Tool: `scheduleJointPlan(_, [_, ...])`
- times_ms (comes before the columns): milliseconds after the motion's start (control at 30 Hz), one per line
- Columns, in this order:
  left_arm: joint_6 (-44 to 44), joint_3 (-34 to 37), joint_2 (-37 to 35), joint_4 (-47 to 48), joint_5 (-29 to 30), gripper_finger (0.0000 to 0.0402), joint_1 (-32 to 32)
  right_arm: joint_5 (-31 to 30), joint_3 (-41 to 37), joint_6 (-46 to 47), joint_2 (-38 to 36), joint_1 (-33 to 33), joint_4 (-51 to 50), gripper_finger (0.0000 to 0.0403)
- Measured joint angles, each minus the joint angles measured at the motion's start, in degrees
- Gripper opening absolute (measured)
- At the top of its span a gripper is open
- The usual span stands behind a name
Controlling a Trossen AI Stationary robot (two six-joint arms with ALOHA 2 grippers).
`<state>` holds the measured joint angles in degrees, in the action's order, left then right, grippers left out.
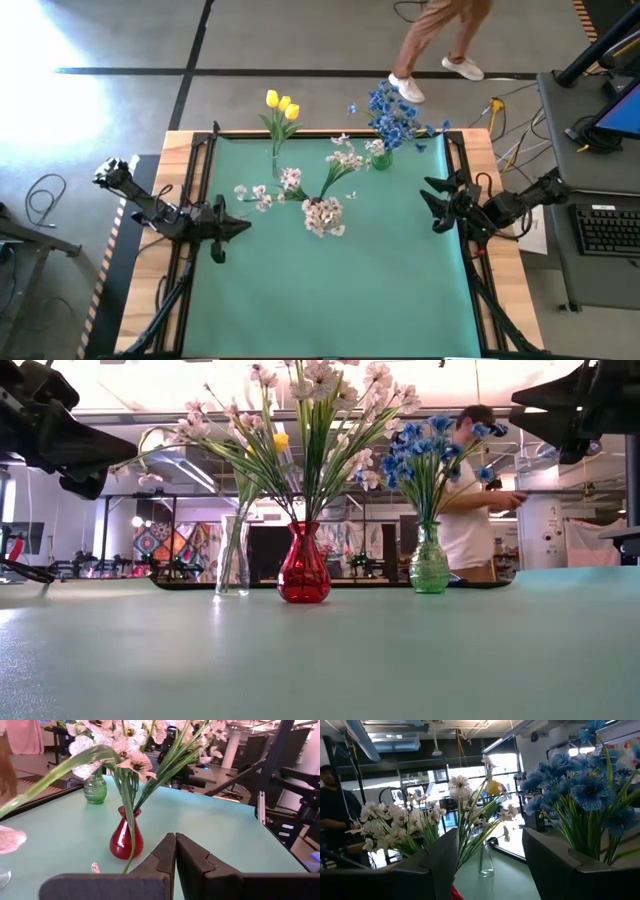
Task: Sort flowers into vase by color
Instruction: Return to Home Position
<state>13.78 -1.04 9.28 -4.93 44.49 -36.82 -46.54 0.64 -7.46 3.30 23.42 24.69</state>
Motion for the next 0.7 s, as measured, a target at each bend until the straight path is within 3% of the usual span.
scheduleJointPlan(533, [0.26, 0.00, 1.06, -0.08, -0.02, 0.0000, -0.04, 0.27, -0.07, 0.88, -3.20, -0.24, -1.36, 0.0210])
scheduleJointPlan(700, [0.26, 0.00, 1.10, -0.14, -0.02, 0.0000, -0.04, 2.55, -0.07, 7.76, -3.22, -0.94, -13.15, 0.0210])
